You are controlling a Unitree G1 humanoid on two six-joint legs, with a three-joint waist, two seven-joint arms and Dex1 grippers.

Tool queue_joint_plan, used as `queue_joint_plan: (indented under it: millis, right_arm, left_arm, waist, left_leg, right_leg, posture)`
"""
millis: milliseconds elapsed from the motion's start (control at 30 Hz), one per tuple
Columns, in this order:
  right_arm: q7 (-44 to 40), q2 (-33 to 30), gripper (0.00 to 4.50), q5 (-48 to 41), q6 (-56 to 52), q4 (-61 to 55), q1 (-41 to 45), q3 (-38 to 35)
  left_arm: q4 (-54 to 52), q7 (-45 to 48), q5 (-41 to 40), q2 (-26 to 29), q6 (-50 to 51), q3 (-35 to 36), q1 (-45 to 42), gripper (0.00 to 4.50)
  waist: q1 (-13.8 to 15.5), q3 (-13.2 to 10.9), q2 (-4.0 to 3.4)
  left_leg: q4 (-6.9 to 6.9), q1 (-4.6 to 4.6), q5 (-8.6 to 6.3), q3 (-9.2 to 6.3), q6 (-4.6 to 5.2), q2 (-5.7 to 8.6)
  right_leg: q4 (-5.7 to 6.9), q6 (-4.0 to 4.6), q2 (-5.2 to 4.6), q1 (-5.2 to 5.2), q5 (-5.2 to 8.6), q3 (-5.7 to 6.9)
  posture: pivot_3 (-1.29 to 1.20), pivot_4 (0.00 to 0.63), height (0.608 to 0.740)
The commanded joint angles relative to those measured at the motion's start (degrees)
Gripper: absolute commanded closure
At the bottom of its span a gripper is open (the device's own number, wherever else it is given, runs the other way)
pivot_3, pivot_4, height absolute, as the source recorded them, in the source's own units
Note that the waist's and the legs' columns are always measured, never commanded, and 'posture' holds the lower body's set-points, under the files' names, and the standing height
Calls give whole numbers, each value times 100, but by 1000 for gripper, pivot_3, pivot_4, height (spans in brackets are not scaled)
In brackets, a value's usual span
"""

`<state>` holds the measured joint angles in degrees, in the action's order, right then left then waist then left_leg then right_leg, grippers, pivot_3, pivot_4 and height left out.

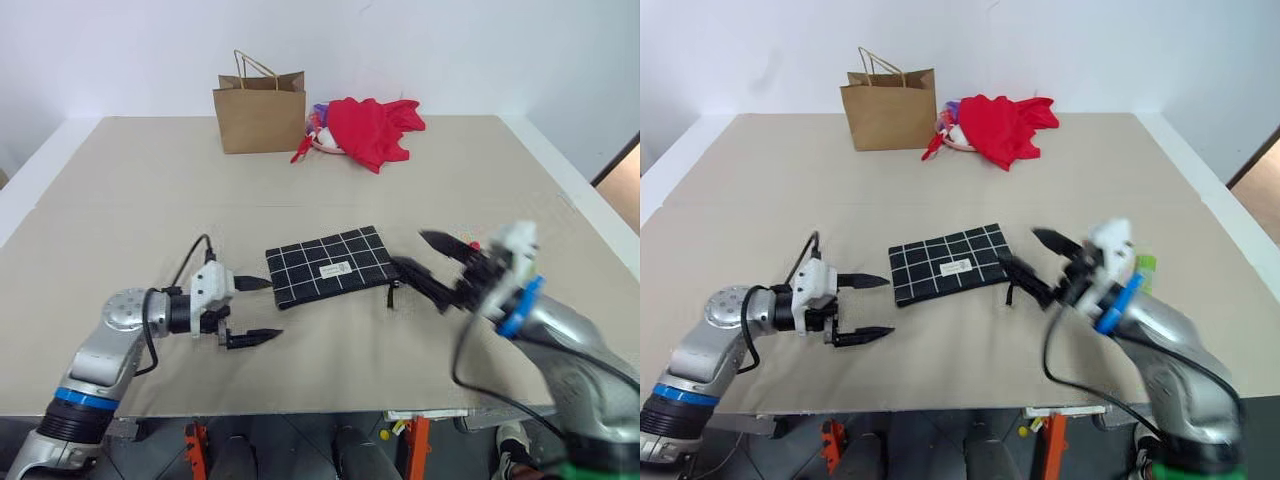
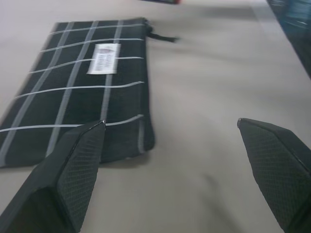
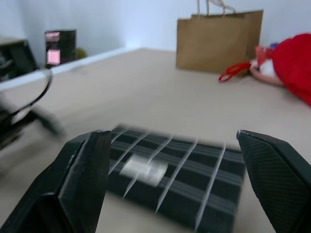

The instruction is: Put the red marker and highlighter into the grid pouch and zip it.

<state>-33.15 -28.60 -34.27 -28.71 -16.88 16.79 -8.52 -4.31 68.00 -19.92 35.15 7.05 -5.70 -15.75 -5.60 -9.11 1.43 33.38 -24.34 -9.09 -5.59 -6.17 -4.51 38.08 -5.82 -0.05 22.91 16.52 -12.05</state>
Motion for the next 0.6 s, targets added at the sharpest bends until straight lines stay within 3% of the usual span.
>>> queue_joint_plan:
  millis: [33, 100, 133, 233, 600]
  right_arm:
    - [121, 350, 1527, 605, 509, 961, 631, 391]
    - [9, 468, 2311, 939, 822, 1480, 776, 608]
    - [-27, 492, 2960, 1083, 960, 1654, 799, 680]
    - [-120, 590, 4347, 1327, 1266, 2125, 708, 821]
    - [-43, 797, 4441, 1968, 1532, 2703, 500, 1064]
  left_arm:
    - [56, 6, 210, -115, -391, -175, -116, 0]
    - [120, -129, 293, -242, -496, -225, -173, 0]
    - [151, -191, 336, -288, -538, -235, -192, 0]
    - [163, -443, 492, -452, -711, -255, -171, 0]
    - [177, -1029, 954, -414, -1363, -94, 63, 0]
  waist:
    - [17, 0, -2]
    - [34, 1, -3]
    - [51, 1, -3]
    - [63, 2, -9]
    - [91, 4, -14]
  left_leg:
    - [-1, -2, 0, 0, 0, 0]
    - [-8, -8, -2, 0, 2, 0]
    - [-9, -12, -4, 0, 7, 0]
    - [-10, -30, -9, 1, 15, -3]
    - [2, 9, -11, -14, 27, -19]
  right_leg:
    - [1, -13, 0, -2, 2, -1]
    - [1, -26, 0, -2, -5, 3]
    - [3, -15, 0, -4, -5, 11]
    - [13, 1, 0, 1, 8, 33]
    - [59, 9, -2, -52, 51, 103]
  posture:
    - [0, 150, 740]
    - [0, 150, 740]
    - [0, 150, 740]
    - [0, 150, 740]
    - [0, 150, 740]
